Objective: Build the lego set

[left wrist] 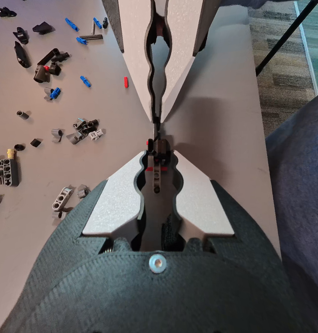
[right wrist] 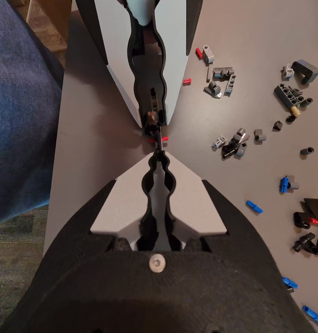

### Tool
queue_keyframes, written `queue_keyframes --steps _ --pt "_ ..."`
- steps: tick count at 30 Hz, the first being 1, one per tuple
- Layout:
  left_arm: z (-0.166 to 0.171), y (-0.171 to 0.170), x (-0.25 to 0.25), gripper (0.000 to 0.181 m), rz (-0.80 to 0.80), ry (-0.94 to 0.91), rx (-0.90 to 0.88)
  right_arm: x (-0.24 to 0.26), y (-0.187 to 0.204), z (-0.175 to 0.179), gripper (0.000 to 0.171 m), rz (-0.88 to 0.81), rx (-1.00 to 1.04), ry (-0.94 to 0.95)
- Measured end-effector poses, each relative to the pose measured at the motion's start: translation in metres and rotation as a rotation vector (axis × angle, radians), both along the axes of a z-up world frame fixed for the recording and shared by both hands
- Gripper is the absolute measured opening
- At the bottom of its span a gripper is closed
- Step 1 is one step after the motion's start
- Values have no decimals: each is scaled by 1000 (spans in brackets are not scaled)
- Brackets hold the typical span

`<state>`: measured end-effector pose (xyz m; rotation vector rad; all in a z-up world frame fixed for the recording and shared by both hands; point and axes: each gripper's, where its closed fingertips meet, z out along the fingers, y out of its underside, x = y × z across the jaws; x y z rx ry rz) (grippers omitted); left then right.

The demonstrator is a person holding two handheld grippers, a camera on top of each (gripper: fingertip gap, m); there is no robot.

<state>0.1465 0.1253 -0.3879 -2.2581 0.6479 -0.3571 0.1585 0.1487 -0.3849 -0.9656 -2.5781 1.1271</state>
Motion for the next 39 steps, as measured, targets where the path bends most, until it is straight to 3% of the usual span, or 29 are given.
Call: queue_keyframes --steps 1,20,35,39 --pt "0 0 0 23 0 -2 1 0 0 0 2 3 6 -5" --pt "0 -1 0 23 -9 24 21 0 0 -1 2 -102 -64 -139" --pt "3 2 -6 23 -19 325 158 -5 4 6 7 -244 -123 -92" --pt "3 8 -18 23 4 494 216 -8 10 12 10 -302 -158 -59"
